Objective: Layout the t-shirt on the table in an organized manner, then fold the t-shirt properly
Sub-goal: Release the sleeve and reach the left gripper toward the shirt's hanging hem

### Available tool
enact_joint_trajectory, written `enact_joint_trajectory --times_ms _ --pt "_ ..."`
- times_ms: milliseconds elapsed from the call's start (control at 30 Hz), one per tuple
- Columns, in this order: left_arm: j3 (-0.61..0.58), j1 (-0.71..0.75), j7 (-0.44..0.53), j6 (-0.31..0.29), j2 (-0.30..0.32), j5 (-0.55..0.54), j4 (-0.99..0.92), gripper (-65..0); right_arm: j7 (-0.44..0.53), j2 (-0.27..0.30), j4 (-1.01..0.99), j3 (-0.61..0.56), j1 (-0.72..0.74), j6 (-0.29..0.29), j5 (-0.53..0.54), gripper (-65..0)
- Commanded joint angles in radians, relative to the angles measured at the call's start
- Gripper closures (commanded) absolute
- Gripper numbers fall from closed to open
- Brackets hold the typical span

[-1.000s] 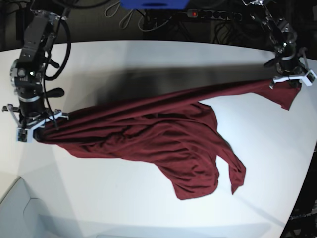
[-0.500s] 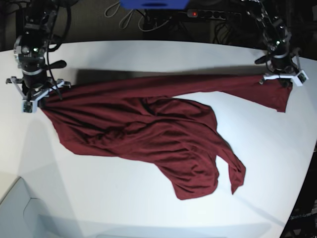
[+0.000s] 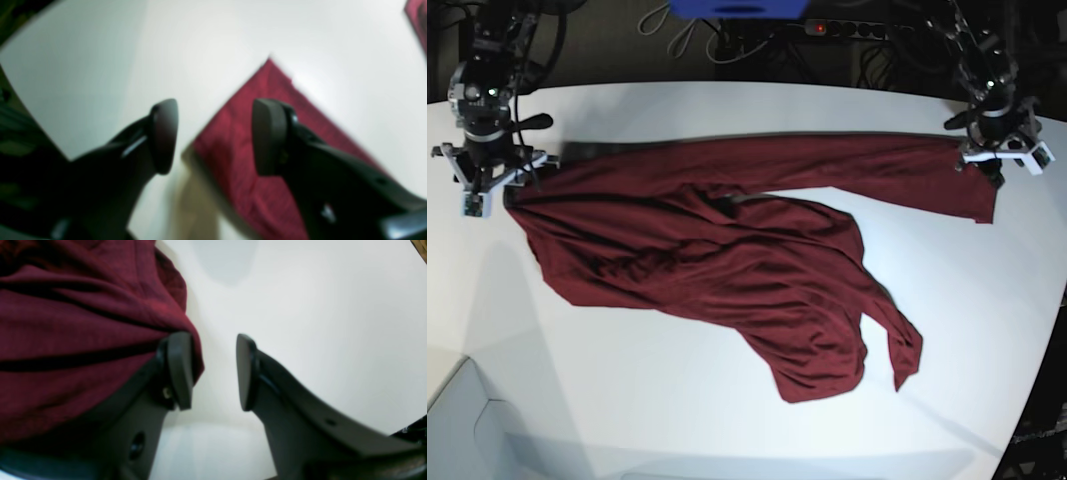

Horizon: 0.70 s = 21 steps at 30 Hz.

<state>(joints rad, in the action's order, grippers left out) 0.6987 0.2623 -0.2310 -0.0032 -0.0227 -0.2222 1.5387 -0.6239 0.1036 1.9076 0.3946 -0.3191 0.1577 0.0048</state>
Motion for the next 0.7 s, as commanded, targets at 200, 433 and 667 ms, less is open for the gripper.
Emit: enact_joint_trajectory --times_ms 200,433,667 --pt "0.003 -0.011 0.029 -0.002 -0.003 0.000 0.125 -36.5 0.025 -0.017 0.023 0.013 0.002 -0.004 -0.004 -22.5" --pt "-0.004 -0.123 0.028 -0.002 -0.004 0.000 0.135 -36.6 0.025 -0.064 0.023 0.063 0.004 -0.004 -0.004 -22.6" --pt "-0.115 -0.295 0.028 -0.002 0.025 0.011 0.010 -36.7 0.025 -0.061 0.023 0.070 0.002 -0.004 -0.004 -22.6"
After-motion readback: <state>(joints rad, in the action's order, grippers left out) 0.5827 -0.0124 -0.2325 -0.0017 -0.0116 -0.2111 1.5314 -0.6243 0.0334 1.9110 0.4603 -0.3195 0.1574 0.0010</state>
